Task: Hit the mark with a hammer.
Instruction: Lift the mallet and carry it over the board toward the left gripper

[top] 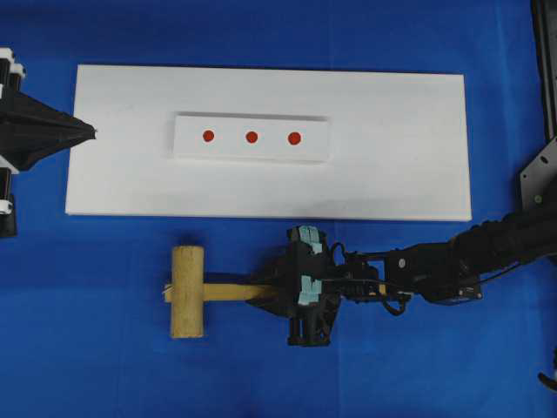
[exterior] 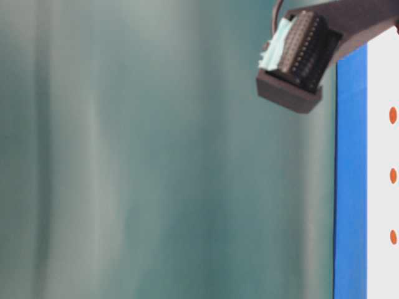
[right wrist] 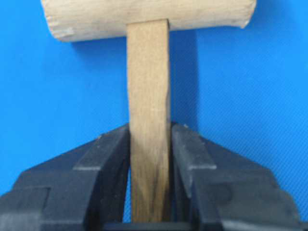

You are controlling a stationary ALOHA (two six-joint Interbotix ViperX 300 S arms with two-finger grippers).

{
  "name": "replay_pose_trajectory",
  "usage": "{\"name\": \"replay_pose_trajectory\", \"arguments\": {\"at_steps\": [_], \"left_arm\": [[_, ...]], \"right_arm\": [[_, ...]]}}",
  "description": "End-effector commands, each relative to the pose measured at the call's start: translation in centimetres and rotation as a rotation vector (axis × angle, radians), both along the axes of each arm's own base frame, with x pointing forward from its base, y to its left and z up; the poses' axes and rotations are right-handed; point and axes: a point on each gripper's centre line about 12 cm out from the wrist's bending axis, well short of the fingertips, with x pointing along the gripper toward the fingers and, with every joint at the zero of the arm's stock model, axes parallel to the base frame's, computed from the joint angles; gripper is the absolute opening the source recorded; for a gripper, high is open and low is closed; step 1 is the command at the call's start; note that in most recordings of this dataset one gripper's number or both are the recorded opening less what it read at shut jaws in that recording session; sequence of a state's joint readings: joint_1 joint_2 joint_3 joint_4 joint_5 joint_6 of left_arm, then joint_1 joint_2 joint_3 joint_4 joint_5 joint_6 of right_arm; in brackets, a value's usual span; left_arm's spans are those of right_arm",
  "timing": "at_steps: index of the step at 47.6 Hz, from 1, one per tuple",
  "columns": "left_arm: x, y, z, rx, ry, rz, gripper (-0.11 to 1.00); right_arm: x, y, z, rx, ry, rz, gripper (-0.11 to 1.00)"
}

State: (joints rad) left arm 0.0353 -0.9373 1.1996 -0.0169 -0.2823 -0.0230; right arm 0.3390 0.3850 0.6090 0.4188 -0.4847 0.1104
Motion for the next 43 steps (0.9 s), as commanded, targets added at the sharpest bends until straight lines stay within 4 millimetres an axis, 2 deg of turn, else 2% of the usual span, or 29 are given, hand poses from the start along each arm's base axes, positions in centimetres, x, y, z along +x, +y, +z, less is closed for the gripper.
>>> {"name": "replay_pose_trajectory", "arguments": {"at_steps": [1, 13, 27, 31, 43], "left_arm": [[0.1, 0.1, 0.3, -0.003, -0.008, 0.004, 0.00], [0.1, 0.1, 0.2, -0.003, 0.000, 0.003, 0.00], [0.1, 0.1, 0.1, -0.011, 0.009, 0.003, 0.00], [0.1, 0.1, 0.0, -0.011, 0.013, 0.003, 0.00], [0.1, 0.1, 0.0, -0.013, 0.016, 0.003, 0.00]], "right_arm": [[0.4, 0.3, 2.7, 0.015, -0.062, 0.009, 0.10], [-0.4, -0.2, 8.4, 0.004, -0.170, 0.034, 0.10], [-3.0, -1.6, 14.9, -0.033, -0.250, 0.078, 0.10], [-3.3, -1.9, 15.7, -0.044, -0.262, 0.082, 0.10], [-2.6, -4.3, 15.6, -0.071, -0.255, 0.030, 0.10]]}}
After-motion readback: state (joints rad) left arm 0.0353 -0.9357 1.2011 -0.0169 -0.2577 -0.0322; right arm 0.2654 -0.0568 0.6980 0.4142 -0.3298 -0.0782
